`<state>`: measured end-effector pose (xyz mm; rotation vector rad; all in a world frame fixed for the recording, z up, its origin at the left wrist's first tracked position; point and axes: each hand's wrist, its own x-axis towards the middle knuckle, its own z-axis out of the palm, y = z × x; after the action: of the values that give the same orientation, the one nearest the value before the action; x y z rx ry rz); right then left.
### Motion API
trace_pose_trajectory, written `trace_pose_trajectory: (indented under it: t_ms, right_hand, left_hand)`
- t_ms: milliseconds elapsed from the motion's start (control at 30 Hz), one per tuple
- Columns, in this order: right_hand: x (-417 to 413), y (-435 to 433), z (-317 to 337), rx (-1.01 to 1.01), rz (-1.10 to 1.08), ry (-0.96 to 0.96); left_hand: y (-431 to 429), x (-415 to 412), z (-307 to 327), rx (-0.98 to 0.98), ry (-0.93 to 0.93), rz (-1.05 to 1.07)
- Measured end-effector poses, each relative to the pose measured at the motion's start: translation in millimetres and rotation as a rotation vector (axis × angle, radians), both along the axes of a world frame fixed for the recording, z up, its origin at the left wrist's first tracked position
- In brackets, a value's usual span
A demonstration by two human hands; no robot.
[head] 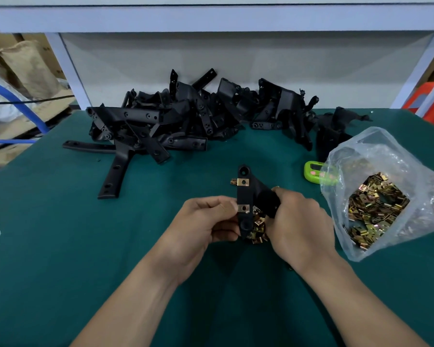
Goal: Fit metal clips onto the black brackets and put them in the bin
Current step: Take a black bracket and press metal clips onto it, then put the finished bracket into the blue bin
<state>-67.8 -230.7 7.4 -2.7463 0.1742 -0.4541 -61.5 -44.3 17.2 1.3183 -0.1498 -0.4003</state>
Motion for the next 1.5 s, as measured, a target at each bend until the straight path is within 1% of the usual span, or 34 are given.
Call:
trace_pose_trajectory:
  t_ms: [133, 233, 300, 400, 500, 600, 633, 733, 767, 833, 867, 967, 1033, 1100, 1200, 1300, 1367, 1500]
  right_hand:
    - [-1.6, 3.8, 1.7, -0.006, -0.043, -0.009]
    - [-1.8, 4.0, 2.5, 0.037, -0.005, -0.023]
    - [-2.4, 4.0, 3.5, 0.069, 0.032, -0.037]
    - [-5.7, 6.4, 5.4, 0.122, 0.088, -0.04]
    - [-6.4, 5.4, 6.3, 0.168, 0.117, -0.066]
    - [-8.3, 4.2, 7.8, 0.153, 0.137, -0.087]
    - [-9.5, 5.9, 8.5, 0.142, 0.138, -0.088]
    - [-11.0, 14.3, 13.2, 0.144, 0.128, -0.086]
    - [-10.3, 17.4, 15.7, 0.131, 0.125, -0.084]
    - [-10.6, 22.0, 22.3, 0.111, 0.123, -0.062]
    - [-12.7, 22.6, 26.2, 0.133, 0.129, -0.041]
    - [-25.2, 18.7, 40.1, 0.287, 0.187, 0.033]
    - [-37.7, 11.1, 51.3, 0.374, 0.223, 0.038]
    - [-50.5, -1.0, 60.6, 0.454, 0.234, 0.022]
    - [-77.5, -29.8, 72.7, 0.598, 0.195, -0.006]
    - [-110.3, -66.9, 85.6, 0.805, 0.132, -0.084]
    - [-133.6, -93.2, 92.6, 0.981, 0.06, -0.13]
    - [-181.7, -144.5, 94.5, 1.374, -0.065, -0.148]
  left_hand:
    - [-2.7, -2.1, -0.5, 0.049, -0.072, 0.045]
    - [-6.4, -2.3, -1.4, 0.11, -0.178, 0.17]
    - [-7.2, -1.7, -2.2, 0.141, -0.213, 0.237]
    - [-7.3, -2.3, -2.7, 0.179, -0.194, 0.304]
    - [-7.9, -3.1, -0.4, 0.113, -0.133, 0.347]
    - [-8.0, -4.3, 3.8, 0.117, -0.168, 0.401]
    - [-8.3, -5.7, 4.4, 0.176, -0.217, 0.421]
    - [-16.2, -14.8, 5.7, 0.479, -0.453, 0.467]
    - [-20.7, -17.6, 8.3, 0.548, -0.501, 0.503]
    - [-27.0, -19.2, 14.4, 0.602, -0.542, 0.598]
    - [-28.1, -18.4, 19.5, 0.615, -0.553, 0.631]
    - [-23.6, -14.9, 36.4, 0.621, -0.565, 0.643]
    - [-24.0, -16.6, 49.9, 0.612, -0.584, 0.621]
    - [-32.2, -19.9, 60.3, 0.611, -0.615, 0.586]
    - [-61.3, -31.5, 76.8, 0.564, -0.646, 0.495]
    - [-103.8, -42.6, 95.9, 0.488, -0.661, 0.363]
    - [-137.3, -50.5, 107.8, 0.425, -0.607, 0.274]
    - [-213.0, -64.7, 112.6, 0.194, -0.322, 0.117]
